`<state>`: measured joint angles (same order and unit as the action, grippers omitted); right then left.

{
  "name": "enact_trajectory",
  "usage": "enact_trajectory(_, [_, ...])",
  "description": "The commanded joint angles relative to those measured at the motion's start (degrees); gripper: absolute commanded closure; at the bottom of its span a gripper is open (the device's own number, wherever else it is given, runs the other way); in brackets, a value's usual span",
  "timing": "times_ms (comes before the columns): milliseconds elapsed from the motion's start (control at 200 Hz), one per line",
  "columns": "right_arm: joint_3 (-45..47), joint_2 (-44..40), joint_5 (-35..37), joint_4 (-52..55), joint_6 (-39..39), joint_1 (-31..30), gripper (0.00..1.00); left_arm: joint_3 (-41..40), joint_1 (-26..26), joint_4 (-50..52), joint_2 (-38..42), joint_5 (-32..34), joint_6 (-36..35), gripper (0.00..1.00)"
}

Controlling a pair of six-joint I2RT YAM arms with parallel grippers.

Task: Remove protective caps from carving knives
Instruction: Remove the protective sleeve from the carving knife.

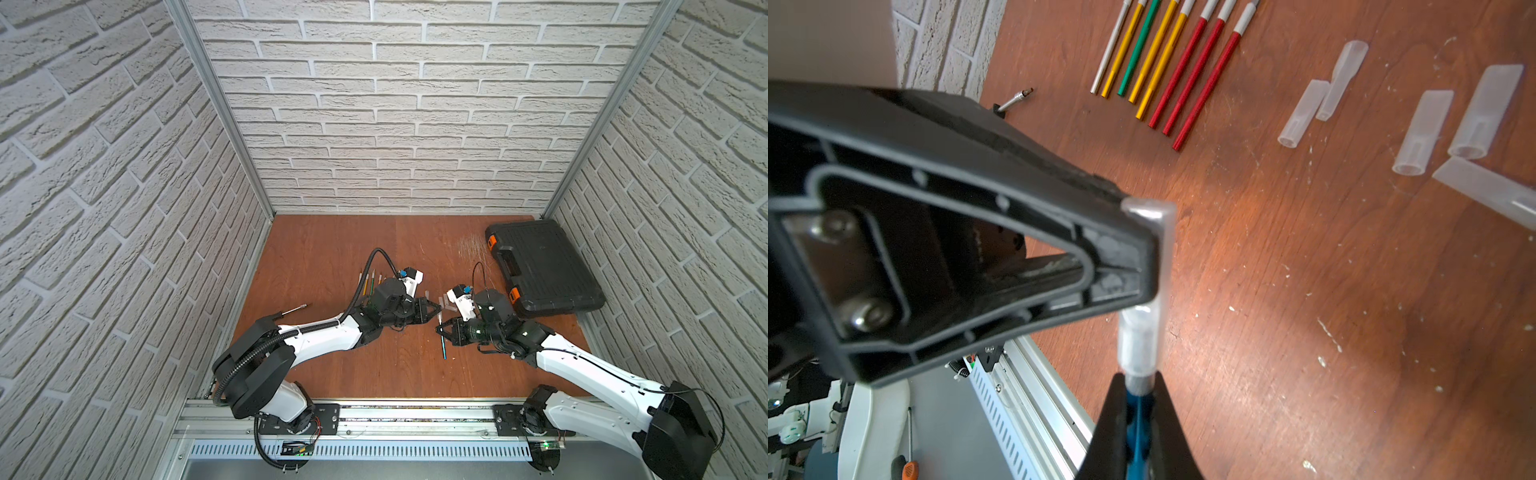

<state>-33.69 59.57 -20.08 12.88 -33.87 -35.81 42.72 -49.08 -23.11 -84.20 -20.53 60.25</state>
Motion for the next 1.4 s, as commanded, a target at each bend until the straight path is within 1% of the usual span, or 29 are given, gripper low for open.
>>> enact_trajectory(0, [1.70,-0.27,-3.08,4.54,0.23,-1.98,0.97,1.18,3.77,-3.37,1.85,5.73,-0.78,1.00])
enact_trajectory(380, [1.71,2.31,-3.79,5.13,1.03,-3.80,0.97,3.61,5.78,-2.32,1.50,4.84,-2.97,1.00])
enact_trajectory(670, [1.62,4.08,-2.44,5.48,0.90,-5.57,0.97,4.39,7.04,-1.58,2.00,5.53,-3.57,1.00])
enact_trajectory(960, [1.61,4.81,-1.96,5.23,0.66,-6.49,0.97,2.87,8.16,-5.12,3.30,8.35,-1.83,1.00])
enact_trajectory(1175, [1.63,4.89,-2.14,5.53,0.73,-6.64,0.97,2.21,9.11,-7.06,3.49,9.10,-1.31,1.00])
enact_trajectory(1285, [1.63,4.51,-1.11,6.13,0.73,-6.62,0.97,2.76,9.42,-6.83,2.87,8.59,-1.48,1.00])
enact_trajectory(1395, [1.53,2.50,1.62,7.31,0.25,-6.64,0.97,3.81,9.52,-3.78,1.91,8.17,-2.64,1.00])
